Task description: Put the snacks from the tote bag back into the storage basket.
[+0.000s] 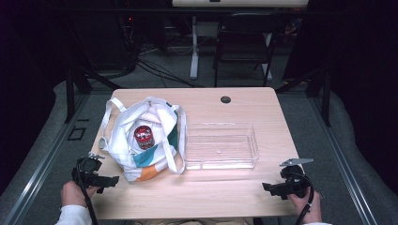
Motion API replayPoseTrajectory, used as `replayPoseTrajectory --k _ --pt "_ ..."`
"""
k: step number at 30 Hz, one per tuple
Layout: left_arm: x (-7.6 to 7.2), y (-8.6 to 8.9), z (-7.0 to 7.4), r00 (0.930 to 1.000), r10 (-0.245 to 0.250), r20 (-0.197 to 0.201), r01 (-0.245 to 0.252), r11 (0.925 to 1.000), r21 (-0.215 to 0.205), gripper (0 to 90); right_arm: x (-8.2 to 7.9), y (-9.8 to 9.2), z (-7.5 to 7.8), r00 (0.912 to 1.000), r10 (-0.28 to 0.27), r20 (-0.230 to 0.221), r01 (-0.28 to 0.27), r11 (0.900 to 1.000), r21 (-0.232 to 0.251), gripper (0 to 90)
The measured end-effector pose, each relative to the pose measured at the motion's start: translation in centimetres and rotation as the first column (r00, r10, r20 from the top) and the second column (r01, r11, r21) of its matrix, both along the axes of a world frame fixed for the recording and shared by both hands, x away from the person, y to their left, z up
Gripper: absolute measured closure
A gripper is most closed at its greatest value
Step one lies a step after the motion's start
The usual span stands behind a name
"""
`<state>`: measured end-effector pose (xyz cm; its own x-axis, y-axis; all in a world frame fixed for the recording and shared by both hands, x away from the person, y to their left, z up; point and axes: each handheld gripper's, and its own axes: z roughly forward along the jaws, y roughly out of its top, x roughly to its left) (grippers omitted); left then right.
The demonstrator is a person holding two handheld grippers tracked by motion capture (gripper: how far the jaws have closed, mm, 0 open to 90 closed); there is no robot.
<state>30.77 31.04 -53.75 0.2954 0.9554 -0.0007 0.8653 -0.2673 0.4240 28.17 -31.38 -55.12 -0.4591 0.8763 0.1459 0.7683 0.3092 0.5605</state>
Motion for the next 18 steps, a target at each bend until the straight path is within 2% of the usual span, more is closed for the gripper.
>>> replayPoseTrajectory --k 18 --pt "0.00 -0.10 0.19 1.0000 0.003 0.007 -0.004 0.9999 0.016 0.0 -0.06 0.10 -0.04 1.0000 0.002 -0.001 -0.002 1.000 -0.002 7.9"
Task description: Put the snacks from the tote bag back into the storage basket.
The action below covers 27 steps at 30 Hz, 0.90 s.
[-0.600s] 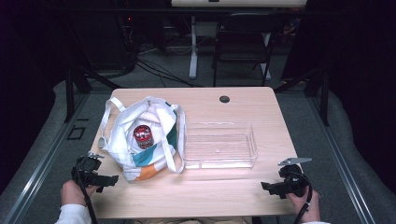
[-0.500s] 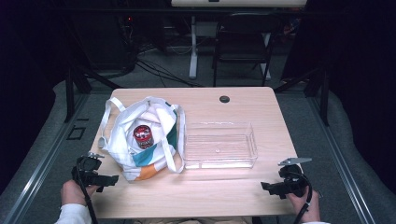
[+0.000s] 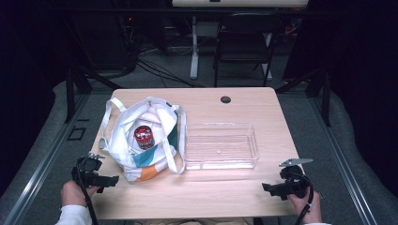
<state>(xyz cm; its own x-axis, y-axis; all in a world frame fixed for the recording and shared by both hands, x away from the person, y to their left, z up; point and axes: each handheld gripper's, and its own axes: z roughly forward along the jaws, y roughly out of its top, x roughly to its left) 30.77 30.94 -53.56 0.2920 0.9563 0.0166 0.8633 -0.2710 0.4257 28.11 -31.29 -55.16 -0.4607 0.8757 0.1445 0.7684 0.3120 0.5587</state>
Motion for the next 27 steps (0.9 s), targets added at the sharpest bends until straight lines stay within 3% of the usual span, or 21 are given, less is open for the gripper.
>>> replayPoseTrajectory --k 7,13,16,27 --pt "0.0 0.1 0.8 0.9999 0.015 0.006 -0.015 0.9998 -0.011 0.0 0.0 0.0 0.0 1.0000 0.004 -0.002 -0.004 1.000 0.001 7.9" --pt "-0.1 -0.1 1.6 0.9990 0.026 0.036 -0.026 0.9997 -0.006 0.0 0.0 0.0 0.0 1.0000 0.001 0.000 -0.001 1.000 0.001 8.0" --pt "-0.1 -0.1 2.1 0.9992 0.011 0.039 -0.012 0.9999 0.010 0.0 0.0 0.0 0.0 1.0000 0.004 -0.002 -0.004 1.000 0.002 7.9" --pt "0.0 -0.8 3.3 0.9965 -0.017 0.082 0.017 0.9999 0.002 0.0 0.0 0.0 -0.1 1.0000 0.006 -0.004 -0.006 1.000 -0.002 8.1"
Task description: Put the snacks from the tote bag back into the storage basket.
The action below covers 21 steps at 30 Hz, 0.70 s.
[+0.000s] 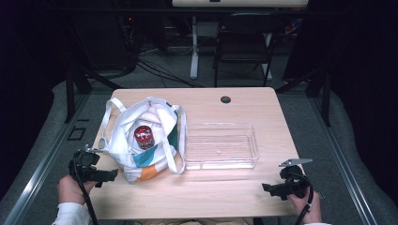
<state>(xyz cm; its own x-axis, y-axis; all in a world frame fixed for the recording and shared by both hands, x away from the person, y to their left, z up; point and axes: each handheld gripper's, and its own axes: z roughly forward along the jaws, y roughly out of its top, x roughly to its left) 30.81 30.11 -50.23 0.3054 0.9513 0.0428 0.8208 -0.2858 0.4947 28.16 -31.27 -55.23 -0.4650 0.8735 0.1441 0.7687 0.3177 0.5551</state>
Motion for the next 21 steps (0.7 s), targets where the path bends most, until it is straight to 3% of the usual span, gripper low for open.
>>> replayPoseTrajectory --k 21 --pt "1.2 -1.9 2.5 0.9972 -0.040 0.064 0.040 0.9992 -0.007 0.0 0.0 0.1 0.0 0.9999 -0.007 -0.008 0.008 1.000 0.010 11.0"
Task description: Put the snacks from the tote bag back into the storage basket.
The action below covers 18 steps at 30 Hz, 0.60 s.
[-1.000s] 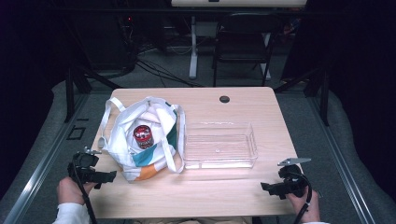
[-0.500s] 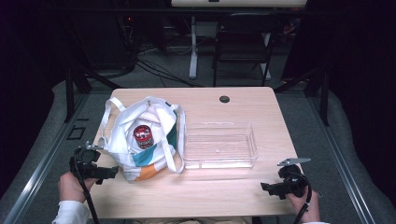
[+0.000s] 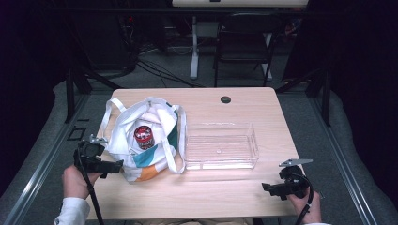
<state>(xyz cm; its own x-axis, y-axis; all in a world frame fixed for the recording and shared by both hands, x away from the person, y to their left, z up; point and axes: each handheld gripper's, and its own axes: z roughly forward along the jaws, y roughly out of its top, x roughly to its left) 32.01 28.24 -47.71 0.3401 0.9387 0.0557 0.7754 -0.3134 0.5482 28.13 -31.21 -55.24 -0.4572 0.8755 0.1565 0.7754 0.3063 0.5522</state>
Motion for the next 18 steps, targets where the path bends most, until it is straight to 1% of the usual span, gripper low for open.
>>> replayPoseTrajectory --k 1,2,5,6,7,8,9,10,13,14,16,17,18 --pt "0.1 0.0 0.1 1.0000 -0.005 0.003 0.005 1.0000 0.007 0.0 0.0 0.0 0.0 1.0000 0.000 0.000 0.000 1.000 0.000 11.0" --pt "0.1 -0.1 0.1 1.0000 -0.005 0.004 0.005 1.0000 0.002 0.0 0.1 0.1 0.1 0.9999 0.009 -0.012 -0.009 1.000 0.000 12.0" --pt "0.4 -0.4 0.2 0.9999 -0.012 0.005 0.012 0.9999 0.001 0.0 0.1 0.4 0.1 0.9996 0.026 -0.014 -0.026 0.999 0.019 13.0" --pt "0.5 -0.5 0.3 0.9998 -0.017 0.005 0.017 0.9999 0.004 0.0 0.1 0.6 0.3 0.9994 0.034 -0.013 -0.034 0.999 0.004 13.3" --pt "0.6 -0.7 0.4 0.9998 -0.017 0.007 0.017 0.9998 -0.002 0.0 0.0 0.8 0.5 0.9994 0.034 -0.002 -0.034 0.999 -0.005 14.0" --pt "0.7 -0.8 0.5 0.9997 -0.022 0.009 0.022 0.9997 0.001 0.0 -0.1 0.9 0.7 0.9993 0.037 0.007 -0.037 0.999 -0.013 14.1" --pt "0.8 -0.9 0.6 0.9996 -0.024 0.012 0.024 0.9997 0.005 0.0 -0.1 1.0 0.8 0.9992 0.039 0.013 -0.038 0.999 -0.011 14.0" --pt "1.1 -1.2 0.8 0.9994 -0.029 0.016 0.029 0.9996 -0.005 0.0 -0.3 1.0 1.1 0.9991 0.031 0.029 -0.031 0.999 -0.016 13.5" --pt "1.4 -1.5 1.0 0.9992 -0.035 0.020 0.036 0.9993 -0.008 0.0 -0.3 0.9 1.2 0.9991 0.016 0.039 -0.016 1.000 -0.013 13.7" --pt "1.6 -1.7 1.1 0.9990 -0.040 0.021 0.040 0.9992 -0.006 0.0 -0.2 0.8 1.1 0.9993 0.007 0.037 -0.006 1.000 -0.015 13.6" --pt "2.0 -2.0 1.2 0.9987 -0.046 0.022 0.046 0.9989 -0.010 0.0 -0.1 0.7 0.8 0.9998 0.007 0.017 -0.007 1.000 -0.009 14.1" --pt "2.2 -2.2 1.3 0.9986 -0.047 0.023 0.048 0.9988 -0.013 0.0 0.1 0.8 0.7 0.9999 -0.004 0.015 0.004 1.000 -0.008 14.6" --pt "2.4 -2.3 1.4 0.9983 -0.052 0.026 0.052 0.9986 -0.012 0.0 0.2 1.1 0.5 0.9996 -0.025 0.015 0.026 0.999 -0.043 15.6"
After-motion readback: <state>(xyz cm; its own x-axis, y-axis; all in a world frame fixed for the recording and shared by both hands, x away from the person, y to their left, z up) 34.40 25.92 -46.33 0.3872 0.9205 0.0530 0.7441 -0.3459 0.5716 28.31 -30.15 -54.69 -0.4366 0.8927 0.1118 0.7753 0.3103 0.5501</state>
